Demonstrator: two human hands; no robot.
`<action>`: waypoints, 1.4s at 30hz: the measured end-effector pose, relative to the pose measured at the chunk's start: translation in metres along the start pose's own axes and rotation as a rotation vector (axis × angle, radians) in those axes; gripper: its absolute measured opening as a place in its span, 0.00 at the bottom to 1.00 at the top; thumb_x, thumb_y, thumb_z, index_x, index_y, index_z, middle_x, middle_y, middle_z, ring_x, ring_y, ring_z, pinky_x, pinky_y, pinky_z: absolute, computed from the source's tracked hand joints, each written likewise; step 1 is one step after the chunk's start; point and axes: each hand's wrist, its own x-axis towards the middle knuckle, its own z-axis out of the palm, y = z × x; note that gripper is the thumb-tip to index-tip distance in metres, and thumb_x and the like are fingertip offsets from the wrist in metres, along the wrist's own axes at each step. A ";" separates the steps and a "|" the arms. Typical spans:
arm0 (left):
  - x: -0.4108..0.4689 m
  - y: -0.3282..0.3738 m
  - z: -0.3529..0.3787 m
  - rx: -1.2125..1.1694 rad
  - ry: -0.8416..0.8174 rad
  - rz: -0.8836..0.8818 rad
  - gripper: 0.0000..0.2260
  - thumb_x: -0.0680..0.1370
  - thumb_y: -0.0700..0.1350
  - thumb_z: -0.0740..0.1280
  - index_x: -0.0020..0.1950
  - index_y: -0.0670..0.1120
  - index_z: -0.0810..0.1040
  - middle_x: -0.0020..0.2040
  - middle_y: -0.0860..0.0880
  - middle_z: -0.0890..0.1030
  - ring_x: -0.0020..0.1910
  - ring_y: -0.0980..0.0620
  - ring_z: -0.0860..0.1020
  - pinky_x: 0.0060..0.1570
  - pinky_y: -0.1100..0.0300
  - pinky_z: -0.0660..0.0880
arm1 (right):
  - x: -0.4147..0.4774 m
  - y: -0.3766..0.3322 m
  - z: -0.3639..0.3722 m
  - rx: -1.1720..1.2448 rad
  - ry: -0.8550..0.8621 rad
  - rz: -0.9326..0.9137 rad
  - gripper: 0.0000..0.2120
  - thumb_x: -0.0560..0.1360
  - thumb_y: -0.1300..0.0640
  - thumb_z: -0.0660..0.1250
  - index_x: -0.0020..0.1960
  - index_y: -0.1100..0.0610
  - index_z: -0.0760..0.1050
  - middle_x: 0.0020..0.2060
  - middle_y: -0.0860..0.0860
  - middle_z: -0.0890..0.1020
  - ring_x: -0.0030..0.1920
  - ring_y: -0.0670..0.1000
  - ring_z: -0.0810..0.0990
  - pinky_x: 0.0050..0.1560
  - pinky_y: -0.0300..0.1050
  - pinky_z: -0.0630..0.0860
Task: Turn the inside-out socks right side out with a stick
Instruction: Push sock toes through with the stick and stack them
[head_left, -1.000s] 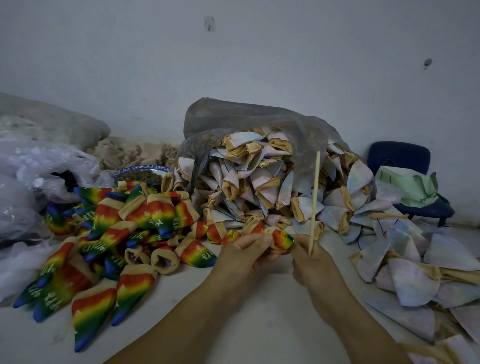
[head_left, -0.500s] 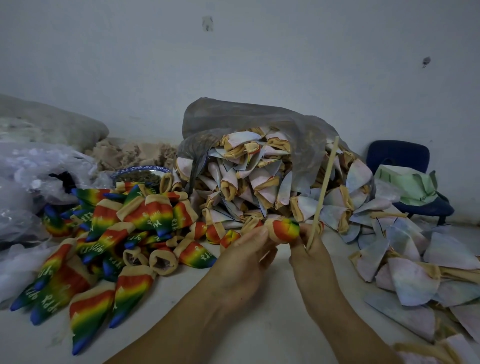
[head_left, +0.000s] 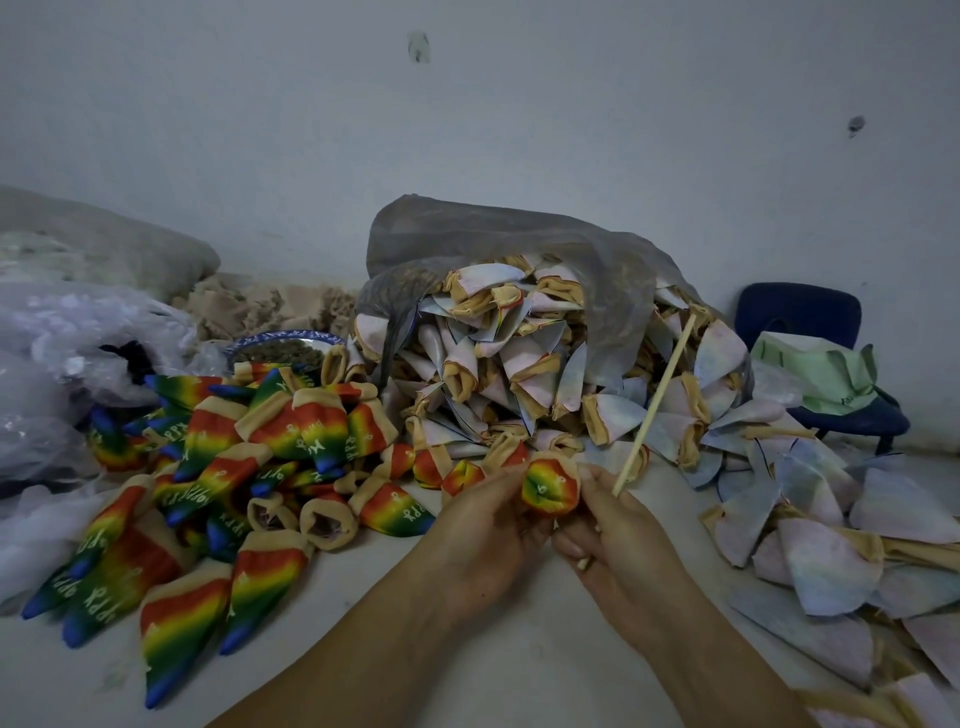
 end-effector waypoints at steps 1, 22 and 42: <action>-0.001 0.000 0.000 0.012 -0.016 -0.006 0.14 0.76 0.47 0.68 0.58 0.43 0.83 0.58 0.41 0.83 0.53 0.51 0.81 0.52 0.59 0.74 | 0.000 0.000 0.000 -0.020 0.012 -0.003 0.12 0.82 0.57 0.54 0.47 0.61 0.73 0.22 0.48 0.68 0.20 0.42 0.61 0.23 0.36 0.63; 0.010 0.013 -0.038 1.075 0.533 0.561 0.08 0.79 0.50 0.67 0.43 0.50 0.71 0.41 0.53 0.73 0.42 0.57 0.72 0.38 0.61 0.68 | 0.026 0.008 -0.042 -1.403 0.466 -0.444 0.10 0.80 0.62 0.58 0.56 0.60 0.75 0.53 0.56 0.73 0.49 0.55 0.72 0.46 0.46 0.69; 0.006 0.010 -0.039 1.438 0.612 0.590 0.17 0.79 0.52 0.67 0.68 0.51 0.75 0.63 0.52 0.70 0.64 0.52 0.63 0.66 0.56 0.62 | 0.037 0.010 -0.061 -1.924 0.289 -0.289 0.08 0.80 0.59 0.54 0.57 0.53 0.69 0.51 0.51 0.70 0.46 0.48 0.72 0.37 0.39 0.65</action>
